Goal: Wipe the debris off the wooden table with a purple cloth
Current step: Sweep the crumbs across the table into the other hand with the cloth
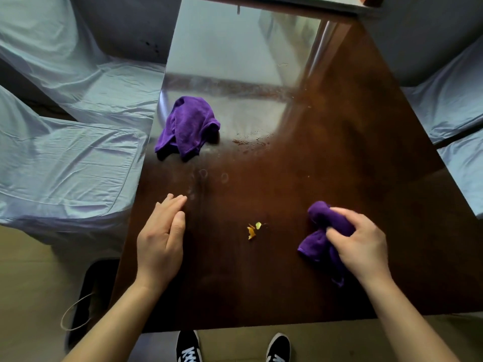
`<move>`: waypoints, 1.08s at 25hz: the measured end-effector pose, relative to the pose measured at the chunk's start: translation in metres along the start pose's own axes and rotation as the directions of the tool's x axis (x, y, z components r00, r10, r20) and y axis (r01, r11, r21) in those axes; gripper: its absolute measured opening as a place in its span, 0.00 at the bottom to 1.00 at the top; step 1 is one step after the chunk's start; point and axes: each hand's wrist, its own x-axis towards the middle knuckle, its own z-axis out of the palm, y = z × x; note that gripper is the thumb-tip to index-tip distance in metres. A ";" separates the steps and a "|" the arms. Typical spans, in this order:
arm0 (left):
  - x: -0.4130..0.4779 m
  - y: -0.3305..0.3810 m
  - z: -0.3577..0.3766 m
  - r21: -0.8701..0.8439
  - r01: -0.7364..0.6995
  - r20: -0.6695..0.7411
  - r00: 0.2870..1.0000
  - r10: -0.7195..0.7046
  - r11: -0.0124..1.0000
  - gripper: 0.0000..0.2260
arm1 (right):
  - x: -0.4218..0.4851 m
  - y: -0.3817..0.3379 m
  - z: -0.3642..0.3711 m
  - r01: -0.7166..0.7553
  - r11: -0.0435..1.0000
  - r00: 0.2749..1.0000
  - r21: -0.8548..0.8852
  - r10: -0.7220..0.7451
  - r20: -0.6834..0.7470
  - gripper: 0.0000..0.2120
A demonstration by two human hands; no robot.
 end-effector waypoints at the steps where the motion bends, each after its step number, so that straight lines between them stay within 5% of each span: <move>1: 0.000 -0.001 0.001 -0.003 -0.008 -0.004 1.000 0.008 1.000 0.16 | -0.007 -0.002 0.006 0.005 0.996 0.999 -0.087 -0.008 -0.033 0.21; 4: -0.001 -0.007 0.003 -0.006 -0.019 -0.053 0.998 0.019 1.000 0.16 | -0.029 -0.033 0.034 0.059 0.992 0.996 -0.108 -0.065 -0.058 0.21; 9: -0.003 -0.014 0.005 0.116 -0.005 -0.118 0.993 0.019 0.993 0.16 | -0.066 -0.100 0.094 0.319 0.944 0.936 0.087 -0.328 0.129 0.21; 14: -0.004 -0.015 -0.001 0.074 0.043 -0.209 0.978 -0.026 0.996 0.16 | -0.048 -0.089 0.074 0.097 0.886 0.984 0.454 -0.153 0.089 0.21; 17: -0.004 -0.015 -0.002 -0.011 0.049 -0.230 0.972 -0.050 0.999 0.16 | -0.016 -0.061 0.040 0.029 0.923 0.998 0.384 -0.045 0.034 0.19; 22: -0.004 -0.019 -0.005 -0.091 0.031 -0.223 0.974 -0.051 0.995 0.15 | -0.032 -0.061 0.055 0.071 0.997 0.997 -0.014 -0.071 -0.008 0.21; 27: -0.001 -0.030 -0.014 -0.332 0.100 -0.221 0.958 -0.181 0.938 0.16 | -0.094 -0.115 0.105 0.209 0.976 0.977 0.055 -0.210 0.016 0.21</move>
